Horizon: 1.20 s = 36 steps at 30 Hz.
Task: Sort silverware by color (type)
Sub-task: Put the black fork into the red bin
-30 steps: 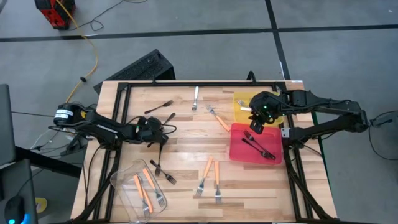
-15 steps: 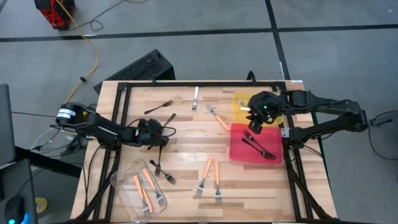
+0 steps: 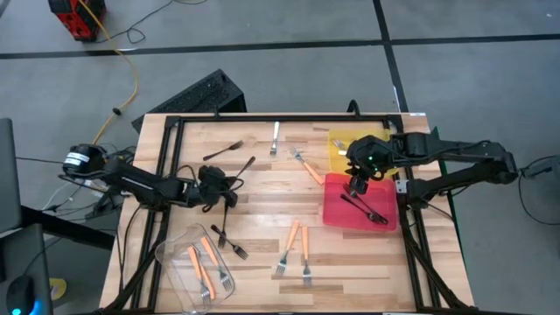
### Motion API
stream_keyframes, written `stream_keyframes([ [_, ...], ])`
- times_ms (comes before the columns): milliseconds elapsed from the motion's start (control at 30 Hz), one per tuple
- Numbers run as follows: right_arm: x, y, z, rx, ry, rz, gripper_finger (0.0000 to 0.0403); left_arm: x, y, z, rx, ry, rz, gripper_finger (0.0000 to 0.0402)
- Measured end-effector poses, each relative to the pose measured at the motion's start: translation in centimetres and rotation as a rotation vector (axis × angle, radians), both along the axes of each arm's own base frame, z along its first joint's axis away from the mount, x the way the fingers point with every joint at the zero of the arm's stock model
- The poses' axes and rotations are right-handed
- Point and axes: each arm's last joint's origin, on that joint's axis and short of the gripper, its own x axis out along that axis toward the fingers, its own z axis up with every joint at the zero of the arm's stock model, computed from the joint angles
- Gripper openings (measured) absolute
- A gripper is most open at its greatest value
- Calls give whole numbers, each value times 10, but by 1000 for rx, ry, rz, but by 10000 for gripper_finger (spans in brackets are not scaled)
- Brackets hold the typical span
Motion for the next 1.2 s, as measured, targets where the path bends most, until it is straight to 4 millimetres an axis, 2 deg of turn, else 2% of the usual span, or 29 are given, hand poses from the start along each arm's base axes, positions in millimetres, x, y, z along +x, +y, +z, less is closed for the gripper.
stream_keyframes([
  [167, 3, 0, -13, 1, 7, 0, 152, -3, 0, 20, 25, -101, -25, 0],
  [400, 14, -2, -28, -32, -101, -16, 152, -4, -5, 56, 121, -315, -77, 0],
  [533, 26, -1, -44, -63, -229, -21, 152, -5, -13, 72, 182, -411, -112, 0],
  [767, 37, 4, -71, -76, -487, 1, 152, -6, -28, 86, 260, -488, -192, 0],
  [967, 40, 19, -74, -77, -822, 65, 152, -7, -35, 96, 308, -557, -263, 0],
  [1200, 40, 38, -64, -93, -960, 169, 152, -2, -41, 106, 386, -687, -400, 0],
])
